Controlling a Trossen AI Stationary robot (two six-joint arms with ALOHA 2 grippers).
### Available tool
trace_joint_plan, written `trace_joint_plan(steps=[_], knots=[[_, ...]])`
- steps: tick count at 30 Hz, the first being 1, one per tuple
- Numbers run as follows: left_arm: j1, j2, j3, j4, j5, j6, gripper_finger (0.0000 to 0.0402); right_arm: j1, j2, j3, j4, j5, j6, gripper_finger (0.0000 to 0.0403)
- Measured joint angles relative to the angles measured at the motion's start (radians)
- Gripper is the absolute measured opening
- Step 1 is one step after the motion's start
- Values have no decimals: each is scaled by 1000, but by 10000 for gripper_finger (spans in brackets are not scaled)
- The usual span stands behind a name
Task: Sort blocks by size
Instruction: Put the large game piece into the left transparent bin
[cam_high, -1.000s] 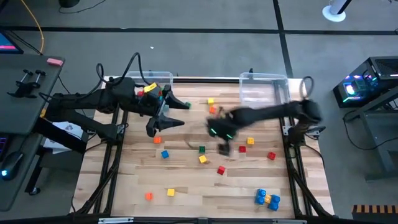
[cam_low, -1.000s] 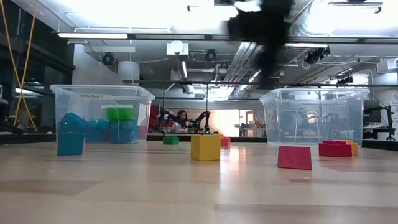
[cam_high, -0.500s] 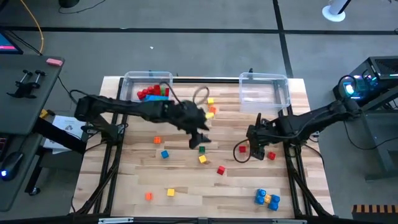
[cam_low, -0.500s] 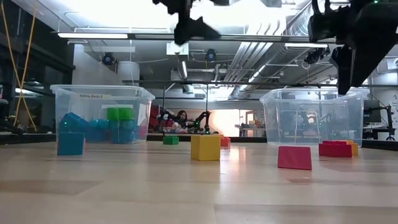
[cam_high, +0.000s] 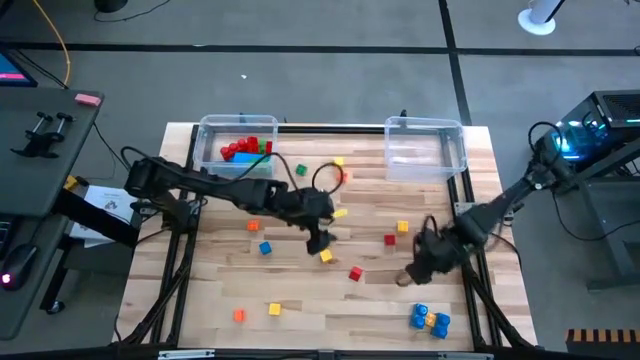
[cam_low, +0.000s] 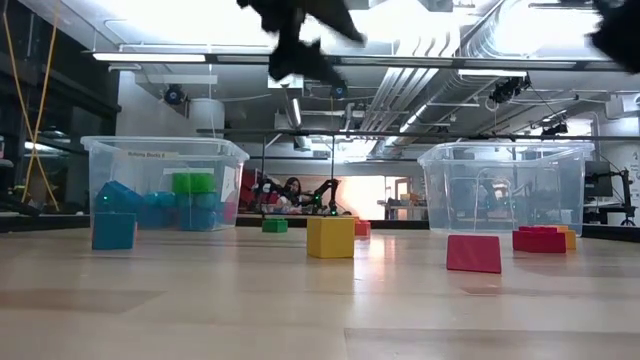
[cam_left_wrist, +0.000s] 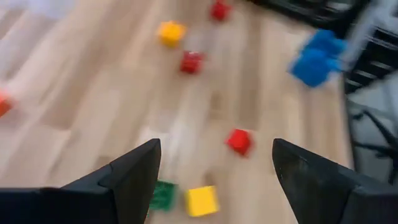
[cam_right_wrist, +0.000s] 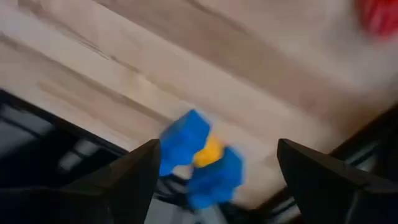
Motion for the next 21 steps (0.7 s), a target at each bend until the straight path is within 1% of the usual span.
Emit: trace_joint_plan(steps=[2, 4, 7, 10, 14, 18, 21], knots=[[27, 4, -7, -52, -3, -11, 296, 79, 10, 0, 75, 38, 185, 316], [49, -6, -45, -37, -4, -26, 296, 151, 28, 1, 146, 65, 333, 316], [66, -40, -144, -5, -2, -77, 296, 234, 89, 1, 245, 63, 479, 316], [67, -73, -270, 74, -2, -140, 296, 257, 169, 14, 307, 10, 506, 316], [34, -125, -409, 201, -1, -234, 296, 235, 255, 53, 330, 6, 507, 316], [2, -168, -471, 258, 0, -265, 296, 212, 307, 71, 330, -2, 509, 316], [-10, -176, -477, 258, -1, -264, 296, 205, 337, 71, 310, -33, 516, 316]])
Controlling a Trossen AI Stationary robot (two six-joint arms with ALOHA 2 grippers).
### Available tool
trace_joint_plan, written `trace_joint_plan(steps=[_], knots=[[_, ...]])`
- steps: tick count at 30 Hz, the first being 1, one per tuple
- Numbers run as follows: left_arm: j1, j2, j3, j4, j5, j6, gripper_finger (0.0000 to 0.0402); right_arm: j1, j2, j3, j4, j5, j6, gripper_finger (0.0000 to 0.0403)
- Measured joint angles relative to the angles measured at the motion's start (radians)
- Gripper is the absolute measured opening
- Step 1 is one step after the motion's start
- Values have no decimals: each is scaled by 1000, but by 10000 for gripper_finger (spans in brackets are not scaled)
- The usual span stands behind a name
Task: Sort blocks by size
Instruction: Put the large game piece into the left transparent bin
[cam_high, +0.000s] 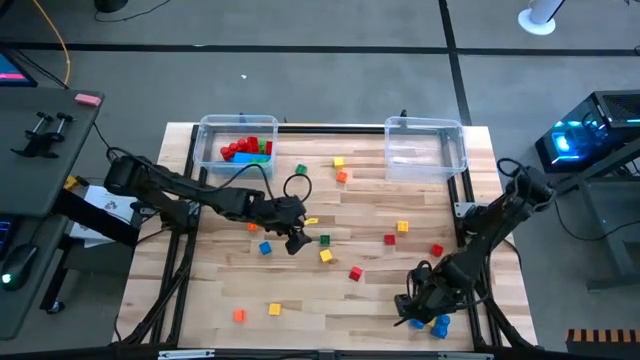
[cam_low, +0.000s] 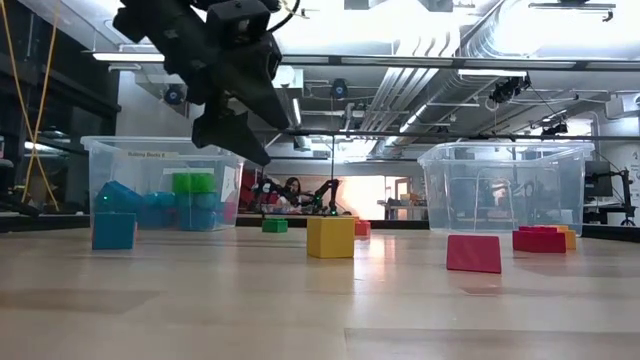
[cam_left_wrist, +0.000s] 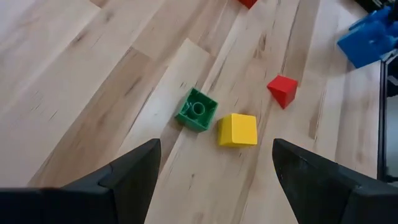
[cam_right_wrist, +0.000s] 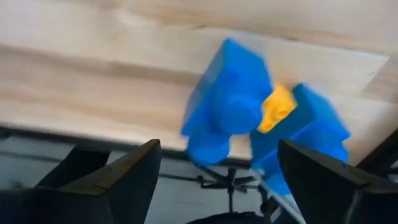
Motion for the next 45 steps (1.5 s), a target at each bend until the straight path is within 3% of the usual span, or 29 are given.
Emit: trace_joint_plan(steps=[9, 14, 18, 25, 27, 33, 37, 41, 43, 45], knots=[[-5, -1, 0, 1, 3, 12, 296, -49, 77, 0, -19, -24, -1, 315], [-10, -36, -1, 44, 88, 126, 296, -54, 108, 0, 15, -25, -2, 297], [-5, -92, -1, 43, 92, 167, 296, -55, 123, 0, 11, -24, -2, 252], [36, -222, 0, 41, 70, 208, 296, -66, 127, 1, 3, 20, -14, 132], [52, -276, -1, 42, 71, 211, 296, -74, 124, 1, 6, 45, -26, 128], [100, -492, 0, 108, 70, 161, 296, -131, -4, 2, -63, 234, -101, 128], [109, -618, 0, 204, 28, 160, 296, -217, -143, 46, -193, 530, -211, 128], [109, -691, 0, 257, -16, 175, 296, -383, -240, 82, -143, 801, -488, 128], [109, -708, 0, 257, -24, 167, 296, -503, -249, 90, -15, 816, -702, 128], [108, -713, 0, 254, -24, 159, 296, -623, -229, 90, 166, 753, -923, 128]])
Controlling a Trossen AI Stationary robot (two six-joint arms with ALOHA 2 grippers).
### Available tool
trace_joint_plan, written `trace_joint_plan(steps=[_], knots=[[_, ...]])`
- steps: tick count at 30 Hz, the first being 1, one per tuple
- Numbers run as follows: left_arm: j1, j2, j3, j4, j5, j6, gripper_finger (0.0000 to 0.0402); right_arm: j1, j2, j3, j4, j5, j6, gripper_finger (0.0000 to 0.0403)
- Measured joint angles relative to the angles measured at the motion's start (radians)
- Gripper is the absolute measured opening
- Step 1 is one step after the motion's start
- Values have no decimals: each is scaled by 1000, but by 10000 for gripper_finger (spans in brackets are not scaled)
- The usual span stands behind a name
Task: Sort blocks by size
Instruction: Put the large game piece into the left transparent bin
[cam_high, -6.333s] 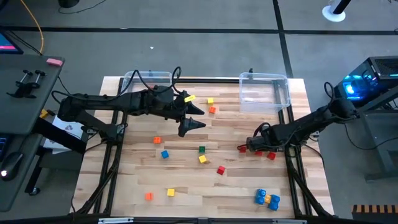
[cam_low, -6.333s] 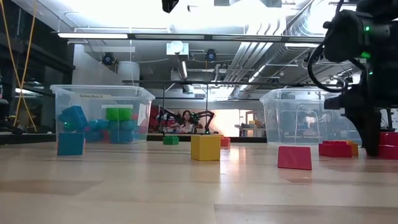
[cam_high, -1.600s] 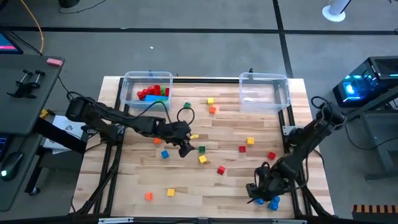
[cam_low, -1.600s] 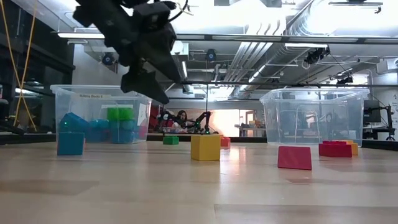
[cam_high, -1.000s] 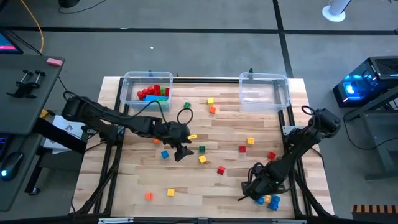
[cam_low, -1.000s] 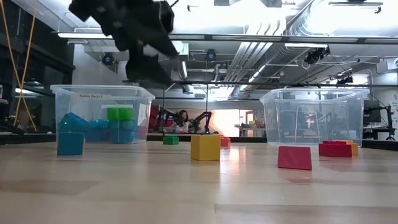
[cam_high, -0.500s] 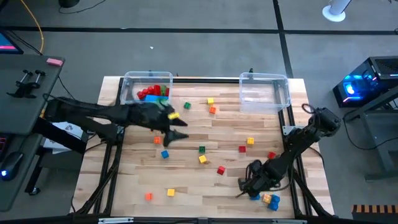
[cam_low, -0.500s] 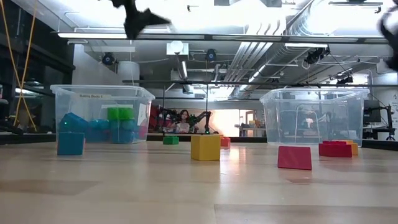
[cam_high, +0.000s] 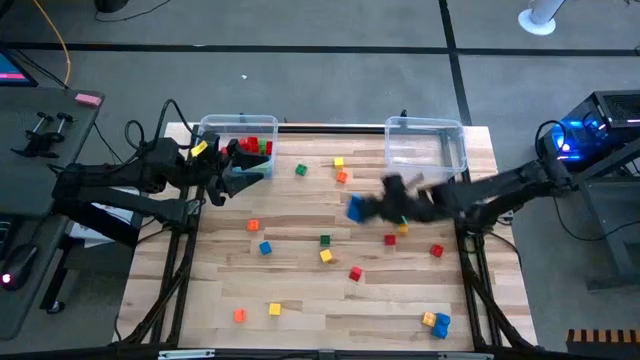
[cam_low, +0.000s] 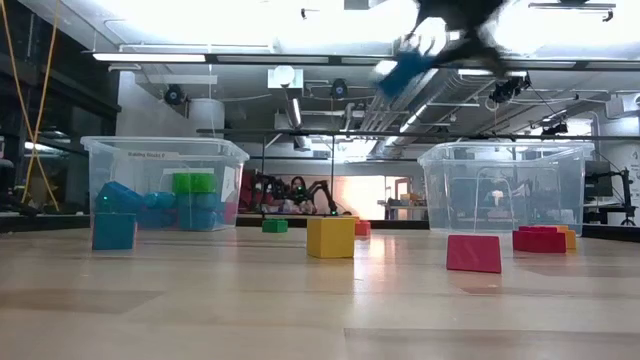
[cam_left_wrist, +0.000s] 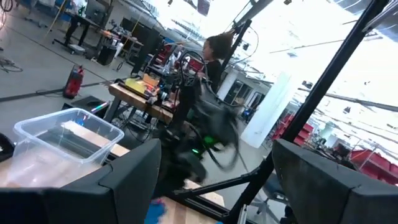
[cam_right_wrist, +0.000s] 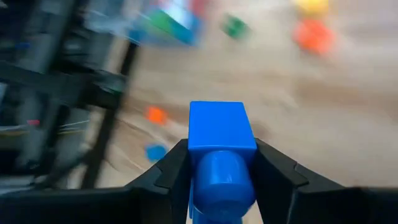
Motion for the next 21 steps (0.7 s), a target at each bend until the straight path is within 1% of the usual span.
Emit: trace_joint_plan(steps=[2, 4, 6, 8, 11, 14, 17, 21], knots=[[-3, 4, 0, -1, -2, -10, 296, -110, 53, 0, 219, -90, -184, 128], [-6, 18, 0, 4, -19, -20, 296, -194, 128, 0, 437, -178, -315, 128], [-14, 30, -1, 15, -52, -34, 296, -262, 216, 18, 609, -242, -380, 128], [-24, 43, -1, 64, -63, -28, 296, -316, 310, 62, 713, -314, -404, 128], [-32, 53, 1, 127, -60, -19, 296, -370, 458, 176, 773, -400, -429, 128], [-36, 60, 0, 157, -61, -2, 296, -405, 593, 338, 782, -460, -466, 128], [-36, 60, 0, 169, -61, -2, 296, -439, 707, 513, 782, -493, -495, 128], [-35, 59, 0, 168, -61, -1, 296, -486, 828, 743, 714, -498, -531, 128]])
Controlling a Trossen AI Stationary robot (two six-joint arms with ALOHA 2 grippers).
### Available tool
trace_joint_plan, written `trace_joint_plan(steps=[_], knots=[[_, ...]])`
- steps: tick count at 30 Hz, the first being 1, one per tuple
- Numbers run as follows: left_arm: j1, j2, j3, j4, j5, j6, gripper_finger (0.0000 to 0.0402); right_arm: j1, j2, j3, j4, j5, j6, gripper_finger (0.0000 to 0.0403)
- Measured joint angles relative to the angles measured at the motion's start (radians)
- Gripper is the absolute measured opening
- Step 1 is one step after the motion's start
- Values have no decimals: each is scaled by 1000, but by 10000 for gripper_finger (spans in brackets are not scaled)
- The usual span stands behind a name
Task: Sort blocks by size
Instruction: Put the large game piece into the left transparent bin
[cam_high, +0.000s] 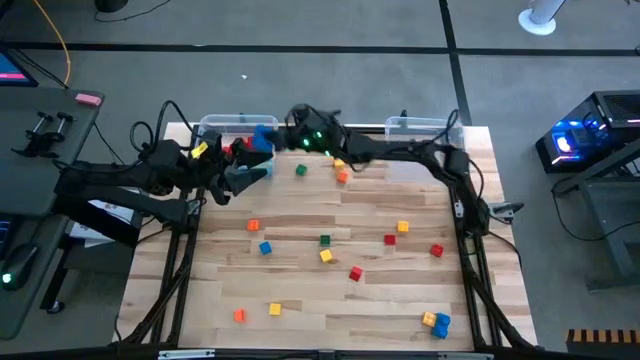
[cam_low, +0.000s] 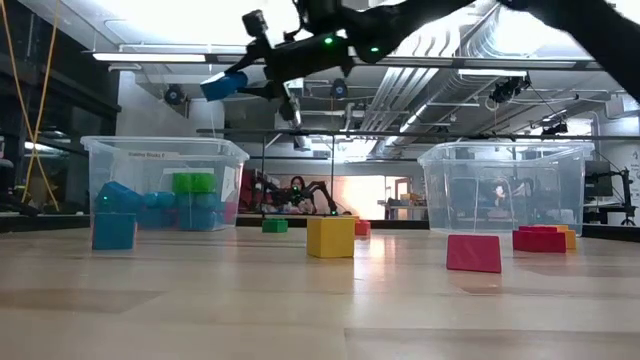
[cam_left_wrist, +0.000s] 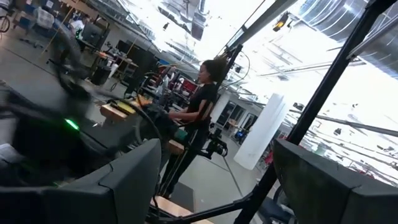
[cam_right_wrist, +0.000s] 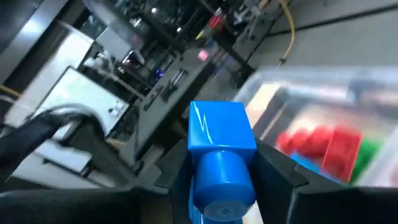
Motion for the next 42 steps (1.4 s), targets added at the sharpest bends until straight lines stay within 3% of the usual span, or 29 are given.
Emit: trace_joint_plan(steps=[4, 8, 12, 16, 20, 24, 29, 34, 38, 42], knots=[[0, 0, 0, -3, 0, 1, 296, -25, 108, 198, -80, -10, -17, 143], [0, 0, 0, -9, 0, 1, 296, -27, 190, 339, -140, -28, -23, 186], [0, 0, 0, -9, 7, 1, 296, -30, 214, 424, -244, -29, -36, 230], [0, 0, 0, -11, 9, 1, 296, -53, 200, 467, -386, -70, -157, 255], [0, 0, 0, -14, 9, 2, 296, -76, 147, 535, -696, -123, -348, 259], [0, 0, 0, -24, 9, 25, 296, -77, 65, 547, -1117, -42, -600, 260], [0, 2, 0, -47, 11, 34, 296, -50, -51, 452, -1484, 113, -745, 260], [0, 10, 0, -46, 19, 44, 296, -17, -309, 173, -1496, 140, -679, 261], [0, 23, 0, -65, 19, 44, 296, 70, -597, -154, -1421, 158, -437, 261], [0, 46, 0, -83, 20, 44, 296, 273, -848, -470, -1342, 146, -39, 261]])
